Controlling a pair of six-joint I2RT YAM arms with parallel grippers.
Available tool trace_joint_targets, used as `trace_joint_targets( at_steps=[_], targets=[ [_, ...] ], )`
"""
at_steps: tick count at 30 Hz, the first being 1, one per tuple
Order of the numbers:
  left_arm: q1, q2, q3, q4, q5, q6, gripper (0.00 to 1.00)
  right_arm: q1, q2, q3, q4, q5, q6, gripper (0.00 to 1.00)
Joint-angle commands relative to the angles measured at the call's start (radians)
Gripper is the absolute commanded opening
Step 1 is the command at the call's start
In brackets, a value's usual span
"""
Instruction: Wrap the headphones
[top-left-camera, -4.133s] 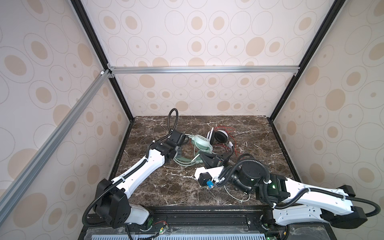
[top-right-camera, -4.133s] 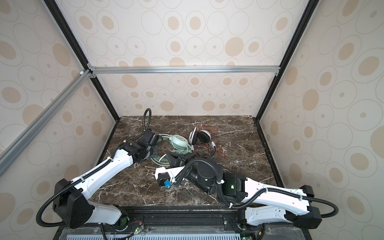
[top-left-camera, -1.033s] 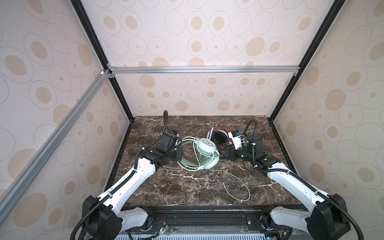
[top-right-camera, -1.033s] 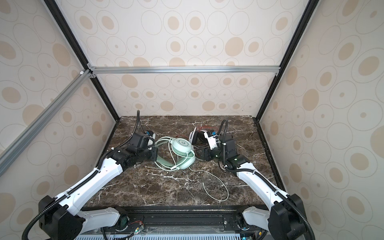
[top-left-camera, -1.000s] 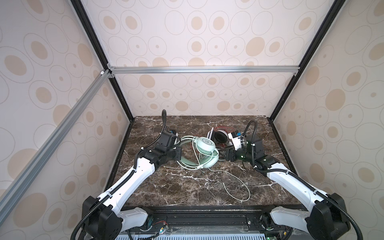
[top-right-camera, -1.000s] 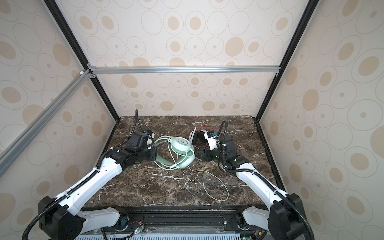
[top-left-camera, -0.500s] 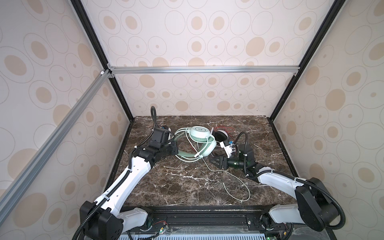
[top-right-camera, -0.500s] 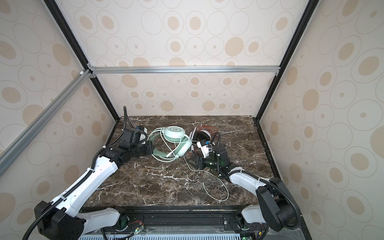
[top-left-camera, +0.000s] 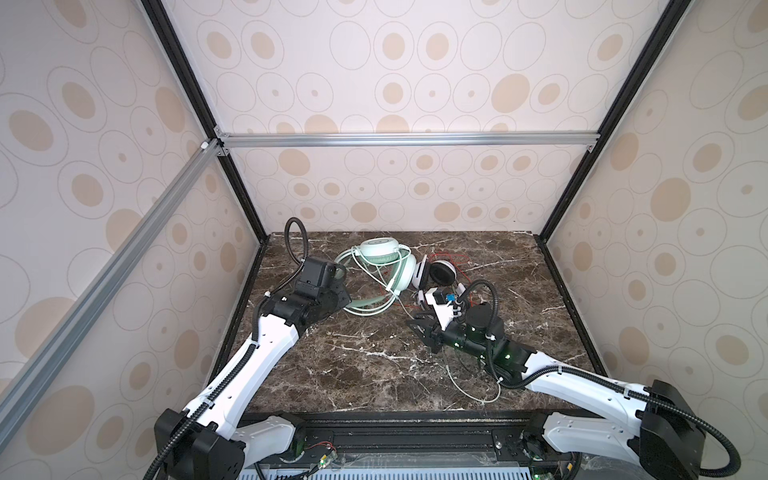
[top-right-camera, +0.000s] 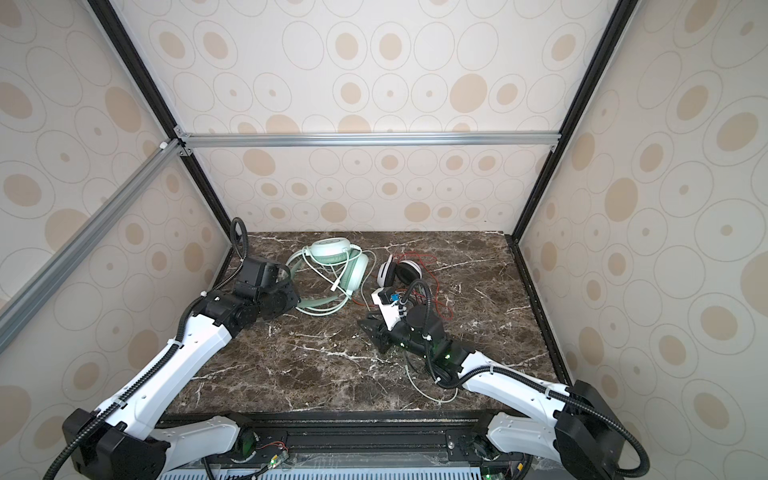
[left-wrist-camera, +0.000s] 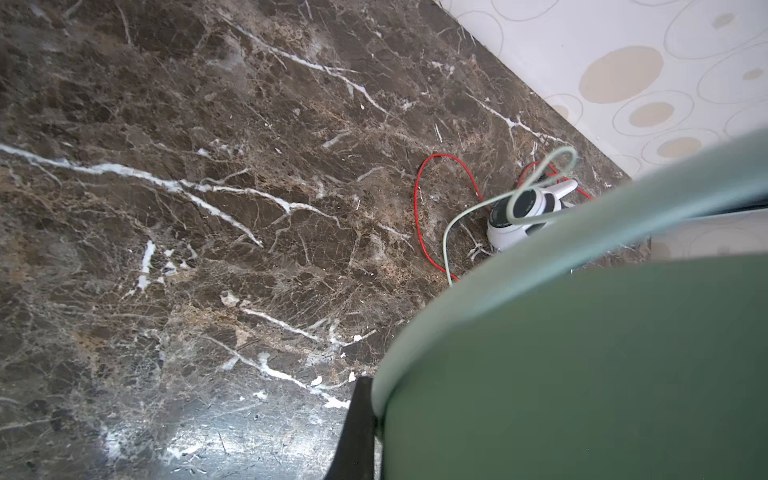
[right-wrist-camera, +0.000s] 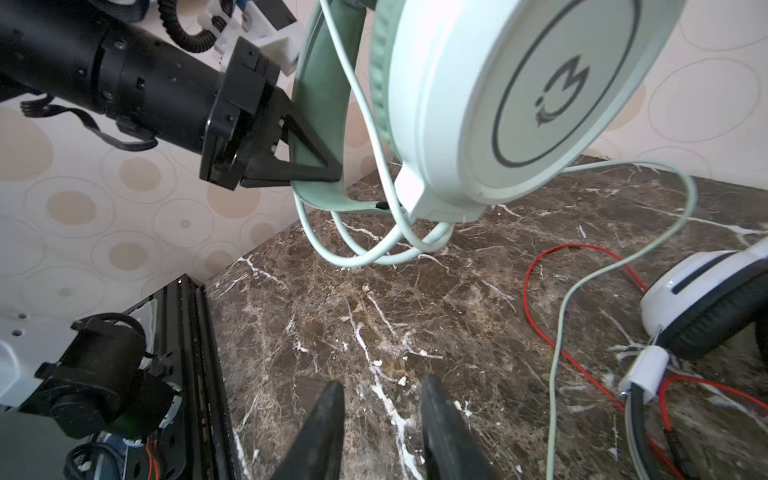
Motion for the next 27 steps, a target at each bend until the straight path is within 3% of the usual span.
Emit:
trace_joint_targets(
  at_steps=[1, 14, 27],
  targets=[
    [0.004, -0.020, 0.034, 0.058, 0.015, -0.095, 0.00, 0.011, 0.040, 0.056, 0.015, 0.085, -0.017, 0.34],
    [0.003, -0.006, 0.028, 0.061, 0.035, -0.078, 0.00, 0.011, 0.216, 0.186, 0.141, 0.038, -0.011, 0.35],
    [0.003, 0.012, 0.039, 0.058, 0.065, -0.033, 0.00, 0.010, 0.185, 0.153, 0.123, 0.073, -0.271, 0.34]
  ],
)
